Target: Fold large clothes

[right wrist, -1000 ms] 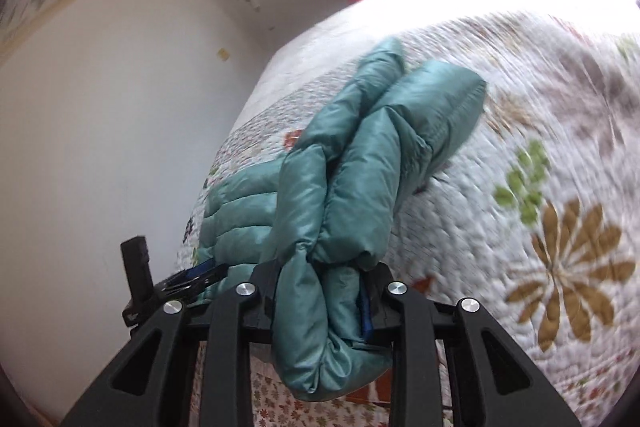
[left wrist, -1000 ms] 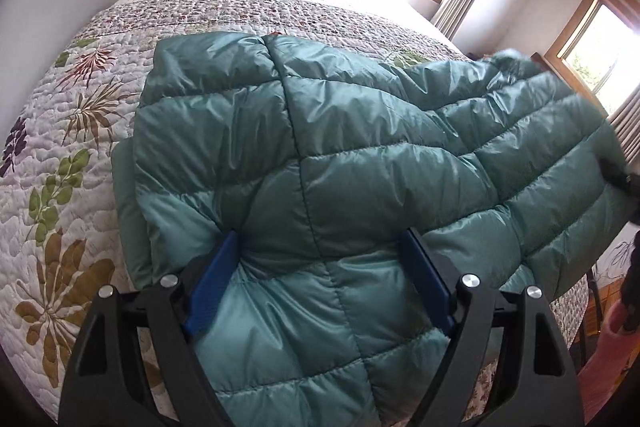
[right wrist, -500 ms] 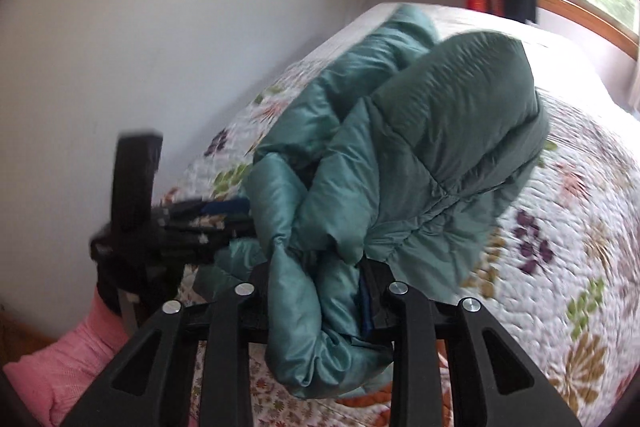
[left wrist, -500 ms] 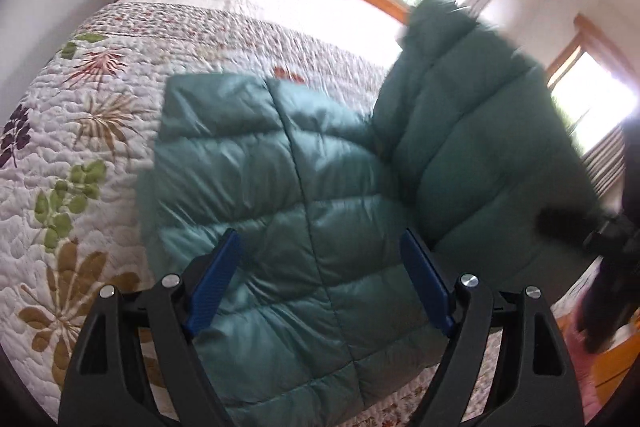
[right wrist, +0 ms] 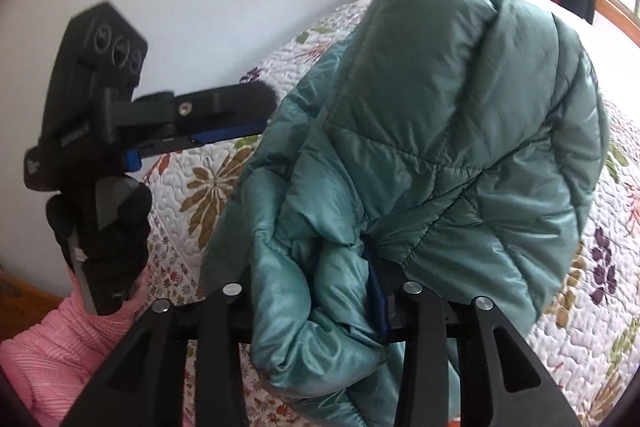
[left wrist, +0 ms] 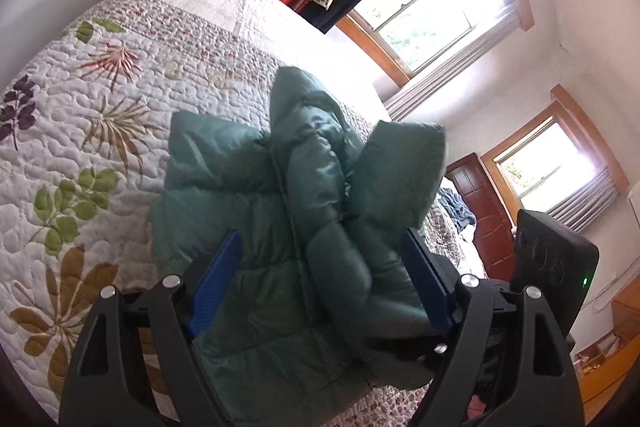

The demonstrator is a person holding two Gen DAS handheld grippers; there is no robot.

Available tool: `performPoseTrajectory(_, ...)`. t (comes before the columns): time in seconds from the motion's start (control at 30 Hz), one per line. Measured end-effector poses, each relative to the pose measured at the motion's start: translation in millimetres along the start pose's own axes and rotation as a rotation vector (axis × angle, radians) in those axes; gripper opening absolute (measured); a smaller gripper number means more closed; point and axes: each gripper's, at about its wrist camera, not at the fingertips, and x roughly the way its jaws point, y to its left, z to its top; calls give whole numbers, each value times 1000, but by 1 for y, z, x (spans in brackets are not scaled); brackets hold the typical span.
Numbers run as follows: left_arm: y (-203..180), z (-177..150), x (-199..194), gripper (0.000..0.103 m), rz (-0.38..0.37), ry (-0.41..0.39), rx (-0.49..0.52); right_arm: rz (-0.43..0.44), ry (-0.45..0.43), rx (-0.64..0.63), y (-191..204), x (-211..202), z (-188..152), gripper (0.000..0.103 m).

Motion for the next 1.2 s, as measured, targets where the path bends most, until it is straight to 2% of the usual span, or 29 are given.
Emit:
performPoseTrajectory(0.2, 3, 0, 7, 80, -33, 15, -9, 32, 10, 12, -4, 9, -2, 44)
performPoseTrajectory(0.4, -9, 6, 18, 80, -58, 35, 20, 60, -14, -3, -7, -1, -5, 54)
performPoseTrajectory(0.57, -29, 18, 32, 80, -12, 55, 104, 82, -35, -1, -12, -2, -14, 57)
performPoseTrajectory(0.73, -27, 33, 54, 80, 38, 87, 102, 113, -55, 16, -22, -8, -23, 57)
performPoseTrajectory(0.8, -24, 38, 59, 74, 34, 98, 89, 121, -64, 20, -25, -11, -25, 57)
performPoseTrajectory(0.87, -21, 41, 62, 59, 31, 106, 77, 121, -71, 19, -27, -11, -27, 57)
performPoseTrajectory(1.07, -16, 40, 65, 25, 24, 109, 74, 118, -86, 22, -26, -13, -35, 57)
performPoseTrajectory(1.2, -15, 38, 62, 17, -9, 103, 71, 112, -96, 30, -24, -18, -42, 56)
